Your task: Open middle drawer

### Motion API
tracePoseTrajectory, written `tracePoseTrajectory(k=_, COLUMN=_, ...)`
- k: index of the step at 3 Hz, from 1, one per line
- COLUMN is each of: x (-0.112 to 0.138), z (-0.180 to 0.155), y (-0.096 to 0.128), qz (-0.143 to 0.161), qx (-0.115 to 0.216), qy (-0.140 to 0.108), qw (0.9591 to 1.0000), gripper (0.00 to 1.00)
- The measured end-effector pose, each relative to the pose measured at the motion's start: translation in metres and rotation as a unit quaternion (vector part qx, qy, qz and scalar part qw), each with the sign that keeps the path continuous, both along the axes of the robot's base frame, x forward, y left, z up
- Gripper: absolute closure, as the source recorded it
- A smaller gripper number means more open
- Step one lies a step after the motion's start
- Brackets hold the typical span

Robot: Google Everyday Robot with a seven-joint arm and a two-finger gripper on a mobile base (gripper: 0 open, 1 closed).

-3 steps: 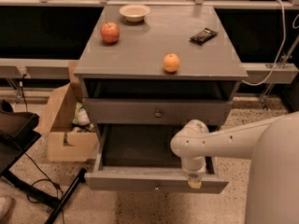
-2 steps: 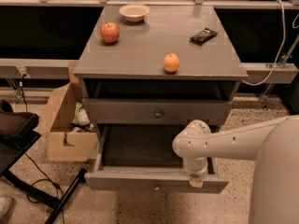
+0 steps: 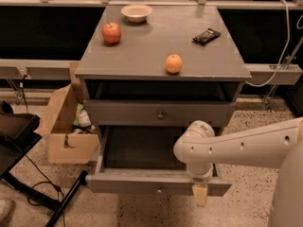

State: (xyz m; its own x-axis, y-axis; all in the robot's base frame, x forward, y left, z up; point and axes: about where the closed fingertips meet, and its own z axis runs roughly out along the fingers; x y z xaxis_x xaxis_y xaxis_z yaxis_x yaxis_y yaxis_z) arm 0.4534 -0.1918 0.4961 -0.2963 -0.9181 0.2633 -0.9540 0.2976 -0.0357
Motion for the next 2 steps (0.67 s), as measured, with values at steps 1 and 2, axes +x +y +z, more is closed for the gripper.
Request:
tracePoseTrajectory(k=1, x=0.000, z=-0.001, y=0.000, qz=0.000, qx=0.001, qy=0.001, qw=1.0000, gripper=0.00)
tracePoseTrajectory(k=2, x=0.011, z=-0.015, y=-0.007, qz=0.002, qx=0.032, qy=0.003, qw=0.9995, gripper=0.00)
